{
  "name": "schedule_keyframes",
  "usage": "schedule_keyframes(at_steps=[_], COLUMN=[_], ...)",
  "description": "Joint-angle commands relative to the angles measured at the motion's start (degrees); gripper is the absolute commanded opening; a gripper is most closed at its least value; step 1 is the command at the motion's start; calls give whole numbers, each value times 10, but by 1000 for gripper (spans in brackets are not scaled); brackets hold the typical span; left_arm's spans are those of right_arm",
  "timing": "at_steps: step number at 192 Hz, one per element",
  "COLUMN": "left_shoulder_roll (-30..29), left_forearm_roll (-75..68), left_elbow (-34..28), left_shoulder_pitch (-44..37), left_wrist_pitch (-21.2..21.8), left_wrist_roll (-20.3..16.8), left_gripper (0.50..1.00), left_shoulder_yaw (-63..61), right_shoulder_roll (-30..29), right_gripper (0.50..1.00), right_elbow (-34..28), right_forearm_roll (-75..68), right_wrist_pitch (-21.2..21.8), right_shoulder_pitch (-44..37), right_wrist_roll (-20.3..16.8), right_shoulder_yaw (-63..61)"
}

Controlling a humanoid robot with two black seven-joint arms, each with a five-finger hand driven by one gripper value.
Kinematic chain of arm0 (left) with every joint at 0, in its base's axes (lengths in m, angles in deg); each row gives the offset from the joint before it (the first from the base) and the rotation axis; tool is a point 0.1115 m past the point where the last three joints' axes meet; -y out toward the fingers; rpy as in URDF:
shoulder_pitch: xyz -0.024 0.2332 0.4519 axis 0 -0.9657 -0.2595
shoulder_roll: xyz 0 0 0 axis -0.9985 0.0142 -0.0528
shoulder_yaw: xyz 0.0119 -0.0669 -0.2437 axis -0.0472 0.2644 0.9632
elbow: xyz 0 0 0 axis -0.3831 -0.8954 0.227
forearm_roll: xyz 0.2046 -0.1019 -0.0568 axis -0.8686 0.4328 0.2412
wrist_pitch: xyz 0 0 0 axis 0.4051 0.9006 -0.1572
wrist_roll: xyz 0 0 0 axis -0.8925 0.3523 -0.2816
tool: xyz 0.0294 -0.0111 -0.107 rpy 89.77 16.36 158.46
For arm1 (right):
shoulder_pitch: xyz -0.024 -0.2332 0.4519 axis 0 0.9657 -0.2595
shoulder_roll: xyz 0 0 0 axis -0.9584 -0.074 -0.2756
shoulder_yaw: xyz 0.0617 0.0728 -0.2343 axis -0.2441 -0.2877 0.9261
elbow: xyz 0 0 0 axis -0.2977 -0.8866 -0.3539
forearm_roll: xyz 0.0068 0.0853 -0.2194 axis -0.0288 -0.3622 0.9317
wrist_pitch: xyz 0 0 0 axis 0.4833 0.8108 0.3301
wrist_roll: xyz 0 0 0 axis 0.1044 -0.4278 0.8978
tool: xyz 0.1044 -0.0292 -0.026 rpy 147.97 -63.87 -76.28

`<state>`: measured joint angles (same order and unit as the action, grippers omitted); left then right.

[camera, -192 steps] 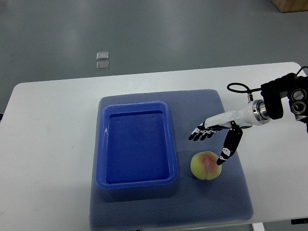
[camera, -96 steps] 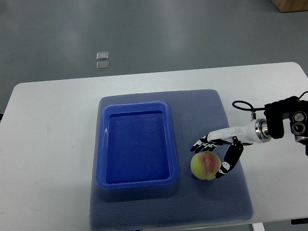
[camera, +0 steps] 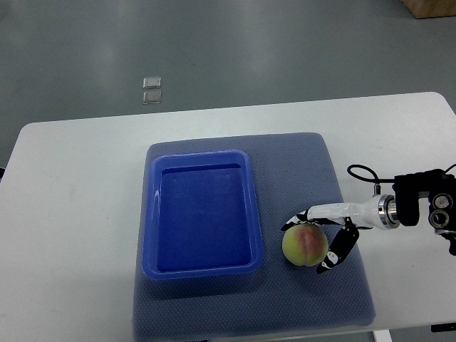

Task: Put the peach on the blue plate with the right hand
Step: 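Lift the peach with the right hand and carry it toward the tray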

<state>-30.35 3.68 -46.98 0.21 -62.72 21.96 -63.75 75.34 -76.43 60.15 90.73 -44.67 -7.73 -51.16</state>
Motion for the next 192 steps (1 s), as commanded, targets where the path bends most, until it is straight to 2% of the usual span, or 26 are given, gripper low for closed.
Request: schedule_keyframes(at_steps=[1,10,18,28,29,38,41,51,52,60,62,65,73,74,102,120,130,131,145,155,156,164,192], left_shoulder_roll=[0,0,0,0,0,0,0,0,0,0,0,0,0,0,0,0,0,0,0,0,0,0,0], left_forearm_roll=[0,0,0,0,0,0,0,0,0,0,0,0,0,0,0,0,0,0,0,0,0,0,0], left_elbow=[0,-1,0,0,0,0,0,0,0,0,0,0,0,0,0,-1,-1,-1,-1,-1,-1,0,1], left_shoulder_pitch=[0,0,0,0,0,0,0,0,0,0,0,0,0,0,0,0,0,0,0,0,0,0,0], left_wrist_pitch=[0,0,0,0,0,0,0,0,0,0,0,0,0,0,0,0,0,0,0,0,0,0,0], left_wrist_roll=[0,0,0,0,0,0,0,0,0,0,0,0,0,0,0,0,0,0,0,0,0,0,0], left_gripper=[1000,1000,1000,1000,1000,1000,1000,1000,1000,1000,1000,1000,1000,1000,1000,1000,1000,1000,1000,1000,1000,1000,1000], left_shoulder_yaw=[0,0,0,0,0,0,0,0,0,0,0,0,0,0,0,0,0,0,0,0,0,0,-1], right_shoulder_roll=[-4,-5,-6,-6,-6,-8,-9,-9,-10,-10,-10,-10,-10,-10,-4,30,30,46,68,68,82,90,97], right_gripper=[919,909,877,876,836,823,799,799,683,603,603,560,560,500,500,500,500,500,500,500,500,500,500], right_elbow=[1,2,3,3,4,6,7,7,7,9,9,9,9,12,12,0,0,-7,-8,-8,-8,-6,0], right_forearm_roll=[4,7,10,10,11,11,12,12,14,21,21,25,25,32,32,27,27,22,7,7,-15,-38,-68], right_wrist_pitch=[-25,-30,-33,-33,-39,-43,-45,-45,-48,-48,-48,-48,-48,-48,-41,7,7,34,66,66,89,107,126], right_shoulder_pitch=[13,15,18,18,21,23,23,23,24,25,25,27,27,27,24,-18,-18,-51,-99,-99,-135,-163,-227], right_wrist_roll=[1,1,2,2,4,5,6,6,7,7,7,7,7,7,7,8,8,9,8,8,6,3,0], right_shoulder_yaw=[-3,-4,-4,-4,-6,-7,-8,-8,-8,-8,-8,-8,-8,-8,-11,-47,-47,-64,-89,-89,-104,-110,-109])
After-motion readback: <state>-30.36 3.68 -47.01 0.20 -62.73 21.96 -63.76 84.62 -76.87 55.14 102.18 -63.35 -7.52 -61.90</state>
